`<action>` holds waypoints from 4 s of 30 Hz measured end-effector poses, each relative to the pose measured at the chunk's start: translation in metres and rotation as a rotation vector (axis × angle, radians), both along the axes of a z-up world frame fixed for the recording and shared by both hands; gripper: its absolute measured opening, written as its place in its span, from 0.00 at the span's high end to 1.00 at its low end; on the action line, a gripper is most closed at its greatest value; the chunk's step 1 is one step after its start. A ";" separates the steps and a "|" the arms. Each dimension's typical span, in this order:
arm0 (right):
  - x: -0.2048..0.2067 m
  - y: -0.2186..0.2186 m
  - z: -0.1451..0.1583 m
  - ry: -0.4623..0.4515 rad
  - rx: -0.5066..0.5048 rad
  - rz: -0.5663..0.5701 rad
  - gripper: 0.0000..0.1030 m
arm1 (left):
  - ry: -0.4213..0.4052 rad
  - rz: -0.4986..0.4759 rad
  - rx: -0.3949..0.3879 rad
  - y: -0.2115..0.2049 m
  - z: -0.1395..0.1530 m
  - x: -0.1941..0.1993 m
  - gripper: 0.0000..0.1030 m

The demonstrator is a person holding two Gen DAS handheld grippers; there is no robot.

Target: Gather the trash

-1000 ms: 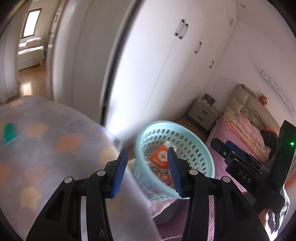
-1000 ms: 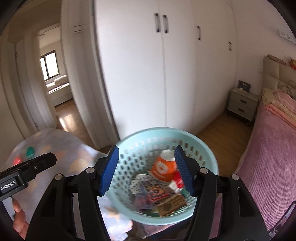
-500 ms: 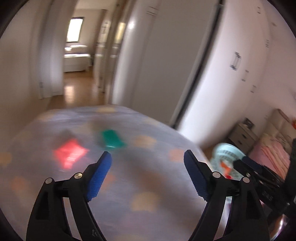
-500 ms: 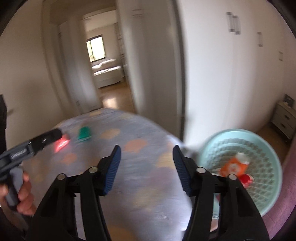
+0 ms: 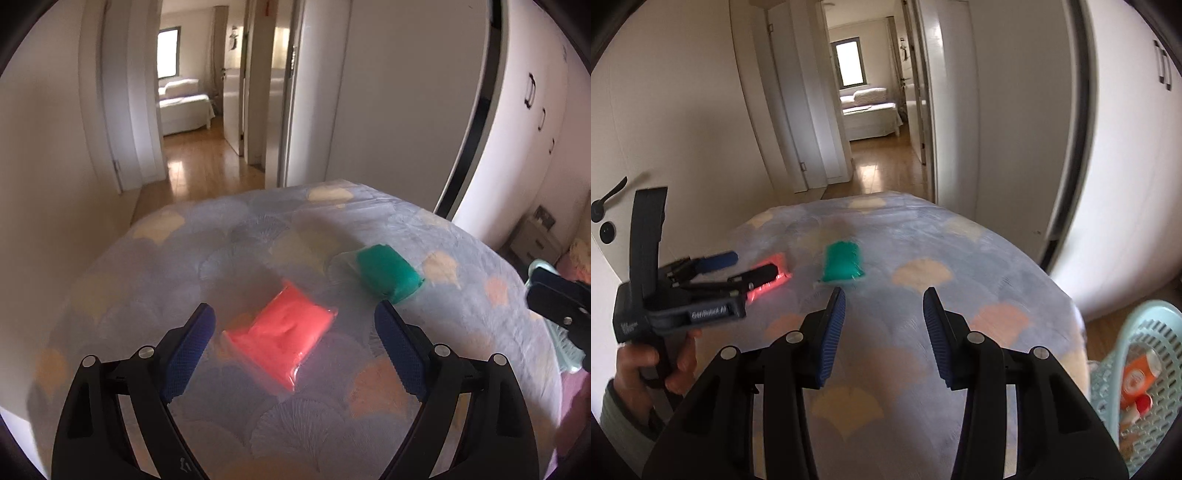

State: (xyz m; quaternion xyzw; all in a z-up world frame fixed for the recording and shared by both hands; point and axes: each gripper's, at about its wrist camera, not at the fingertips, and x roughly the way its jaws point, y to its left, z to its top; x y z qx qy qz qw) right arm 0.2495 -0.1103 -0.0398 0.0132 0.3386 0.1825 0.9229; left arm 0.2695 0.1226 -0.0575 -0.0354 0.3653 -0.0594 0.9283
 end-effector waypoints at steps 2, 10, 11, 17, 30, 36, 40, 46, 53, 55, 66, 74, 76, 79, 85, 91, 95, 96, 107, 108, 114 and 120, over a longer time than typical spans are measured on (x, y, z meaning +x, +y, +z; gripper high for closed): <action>0.012 0.009 -0.003 0.017 0.020 0.011 0.60 | 0.007 0.013 -0.010 0.005 -0.004 0.001 0.17; 0.050 0.042 -0.019 0.075 0.026 0.020 0.42 | 0.063 -0.011 0.025 -0.001 -0.010 0.002 0.39; 0.056 0.046 -0.020 0.083 0.027 0.020 0.41 | 0.067 -0.013 0.024 -0.001 -0.011 0.002 0.40; 0.081 0.057 -0.033 0.119 0.044 0.013 0.37 | 0.049 0.034 0.032 0.006 -0.015 -0.001 0.45; 0.091 0.081 -0.052 0.171 -0.056 0.048 0.47 | 0.039 0.171 -0.039 0.028 -0.013 -0.002 0.45; 0.091 0.079 -0.054 0.172 -0.037 0.066 0.62 | 0.028 0.162 -0.026 0.023 -0.012 0.000 0.45; 0.087 0.071 -0.049 0.145 0.003 0.053 0.62 | 0.020 0.159 -0.025 0.022 -0.012 -0.002 0.45; 0.073 0.049 -0.033 0.062 0.078 0.020 0.63 | 0.004 0.163 -0.011 0.019 -0.010 -0.001 0.45; 0.043 -0.005 0.004 -0.006 0.128 -0.068 0.64 | 0.003 0.117 -0.051 0.008 0.007 -0.008 0.45; 0.019 -0.032 0.021 -0.078 0.088 -0.132 0.64 | -0.024 0.101 -0.020 -0.006 0.022 -0.018 0.45; -0.062 -0.180 0.065 -0.200 0.067 -0.438 0.64 | -0.156 -0.134 -0.096 -0.130 0.081 -0.052 0.45; -0.084 -0.271 0.051 -0.136 0.065 -0.644 0.64 | -0.143 -0.323 -0.085 -0.251 0.076 -0.061 0.45; -0.087 -0.292 0.040 -0.092 0.070 -0.684 0.64 | -0.128 -0.368 -0.074 -0.278 0.068 -0.061 0.45; -0.092 -0.321 0.022 -0.028 0.110 -0.731 0.64 | -0.086 -0.431 -0.062 -0.318 0.052 -0.058 0.45; -0.104 -0.353 -0.006 0.031 0.137 -0.774 0.63 | -0.009 -0.491 -0.053 -0.361 0.020 -0.042 0.45; -0.099 -0.363 -0.022 0.068 0.164 -0.770 0.61 | 0.039 -0.518 -0.056 -0.387 0.001 -0.031 0.41; -0.093 -0.368 -0.025 0.082 0.198 -0.747 0.59 | 0.039 -0.522 -0.065 -0.388 -0.002 -0.033 0.33; -0.094 -0.369 -0.026 0.083 0.202 -0.743 0.59 | 0.036 -0.523 -0.067 -0.386 -0.002 -0.034 0.33; -0.109 -0.341 -0.001 0.034 0.137 -0.714 0.59 | -0.025 -0.478 -0.113 -0.342 0.017 -0.057 0.26; -0.111 -0.337 0.002 0.026 0.129 -0.709 0.59 | -0.044 -0.466 -0.105 -0.337 0.020 -0.062 0.25; -0.136 -0.300 0.019 -0.087 0.083 -0.686 0.45 | -0.195 -0.388 -0.038 -0.302 0.040 -0.099 0.23; -0.171 -0.256 0.021 -0.245 -0.014 -0.694 0.41 | -0.320 -0.226 0.041 -0.256 0.035 -0.135 0.19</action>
